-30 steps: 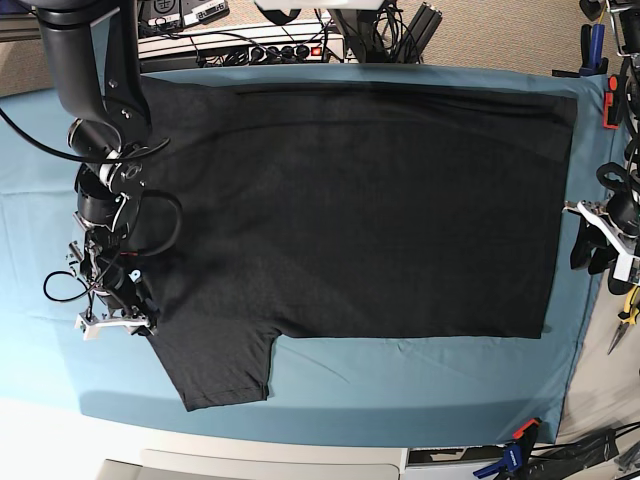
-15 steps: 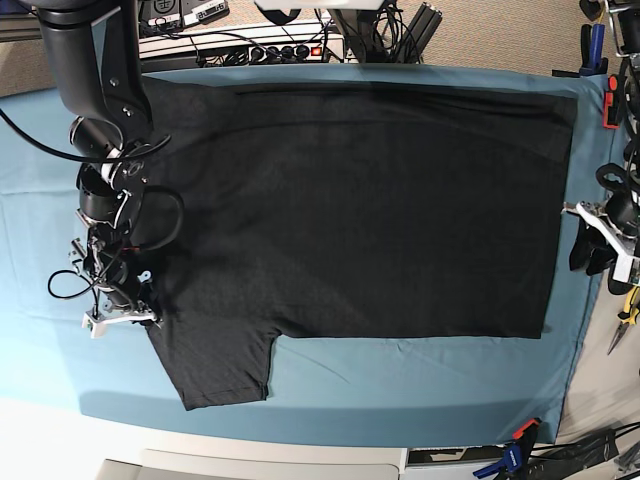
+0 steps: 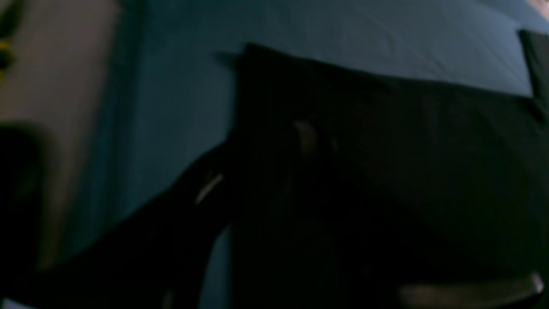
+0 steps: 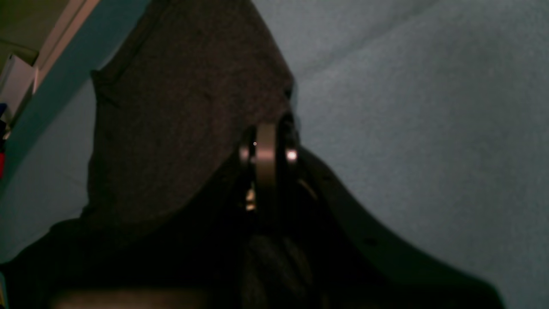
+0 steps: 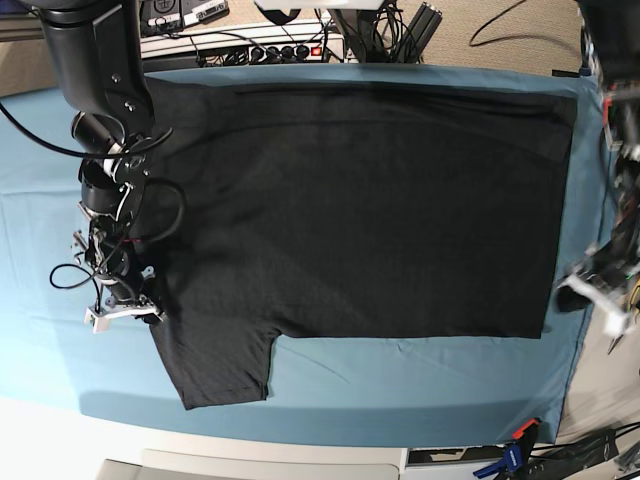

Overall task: Fold the T-shirt properly
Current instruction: 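Reach the left gripper to the opposite hem corner and grasp it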

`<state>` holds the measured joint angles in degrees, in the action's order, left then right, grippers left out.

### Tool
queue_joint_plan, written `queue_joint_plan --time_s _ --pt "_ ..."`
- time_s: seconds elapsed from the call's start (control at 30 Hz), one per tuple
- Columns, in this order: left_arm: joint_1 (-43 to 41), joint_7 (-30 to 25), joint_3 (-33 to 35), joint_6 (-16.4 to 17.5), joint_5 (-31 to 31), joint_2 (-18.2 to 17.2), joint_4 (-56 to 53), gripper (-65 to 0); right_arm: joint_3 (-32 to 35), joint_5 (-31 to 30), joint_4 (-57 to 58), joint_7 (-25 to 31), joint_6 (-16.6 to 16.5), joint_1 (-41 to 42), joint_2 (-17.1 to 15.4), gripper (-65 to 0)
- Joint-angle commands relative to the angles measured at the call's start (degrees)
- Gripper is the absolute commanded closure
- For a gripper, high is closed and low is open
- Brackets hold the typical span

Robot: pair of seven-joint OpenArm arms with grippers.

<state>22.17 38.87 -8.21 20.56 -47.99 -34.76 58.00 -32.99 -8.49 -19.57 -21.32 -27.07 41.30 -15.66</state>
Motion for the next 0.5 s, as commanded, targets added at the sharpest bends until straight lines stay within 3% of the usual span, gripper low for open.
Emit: queue_joint_plan --time_s 0.0,0.13,0.23,0.37,0.47 --pt "4.24 -1.46 1.53 0.46 -0.85 -0.44 -1.46 -18.3 0.04 0.2 -0.68 -0.42 -0.26 1.25 -0.55 0.0" --pt "15.69 -5.75 6.97 -1.68 2.58 4.0 -15.02 -18.3 0.04 0.2 -0.68 -0.48 -0.26 1.25 -0.57 0.0" --pt "24.0 -9.22 7.45 -2.8 4.24 6.86 -27.5 -18.3 0.04 0.17 -0.68 -0.48 -0.26 1.25 -0.55 0.0" --pt "31.69 -11.89 6.47 -2.82 6.25 7.8 -39.52 -18.3 0.04 0.2 -0.68 -0.48 -0.26 1.25 -0.57 0.0" --pt "33.92 -11.47 5.68 -5.79 9.2 7.04 -41.86 -18.3 0.04 0.17 -0.68 -0.48 -0.24 1.25 -0.55 0.0"
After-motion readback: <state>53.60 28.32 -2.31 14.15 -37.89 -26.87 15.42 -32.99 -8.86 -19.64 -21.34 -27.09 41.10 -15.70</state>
